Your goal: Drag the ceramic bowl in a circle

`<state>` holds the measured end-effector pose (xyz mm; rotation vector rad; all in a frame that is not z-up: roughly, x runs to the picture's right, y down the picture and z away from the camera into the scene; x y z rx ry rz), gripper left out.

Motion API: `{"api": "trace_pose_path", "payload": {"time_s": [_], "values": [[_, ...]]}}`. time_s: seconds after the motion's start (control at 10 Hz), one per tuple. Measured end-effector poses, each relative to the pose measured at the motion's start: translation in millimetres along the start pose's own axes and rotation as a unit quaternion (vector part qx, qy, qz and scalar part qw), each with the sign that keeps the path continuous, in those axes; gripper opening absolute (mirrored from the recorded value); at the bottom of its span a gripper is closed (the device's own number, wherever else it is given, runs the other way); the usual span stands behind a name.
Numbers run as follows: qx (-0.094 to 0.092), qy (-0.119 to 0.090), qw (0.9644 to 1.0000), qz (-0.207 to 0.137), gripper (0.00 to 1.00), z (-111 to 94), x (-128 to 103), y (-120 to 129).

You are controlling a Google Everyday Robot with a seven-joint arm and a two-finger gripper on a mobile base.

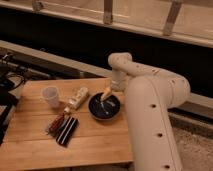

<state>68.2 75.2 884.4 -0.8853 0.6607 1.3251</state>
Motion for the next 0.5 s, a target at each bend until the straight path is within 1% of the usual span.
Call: {"api": "trace_pose_path", "payload": {"time_s": [0.1,0.2,0.3,0.5], "values": [[-0.002,-0.013,0.9999,0.001,0.98,1.8,1.8,-2.6],[-0.004,-0.030,0.9995,0.003,0.98,2.1,4.2,-6.8],[-0.006,-0.040,0.9992,0.003,0.98,3.1,6.4,-9.1],[-0.009,-0.044,0.9990,0.003,0.98,5.2,9.4,-10.0]]}}
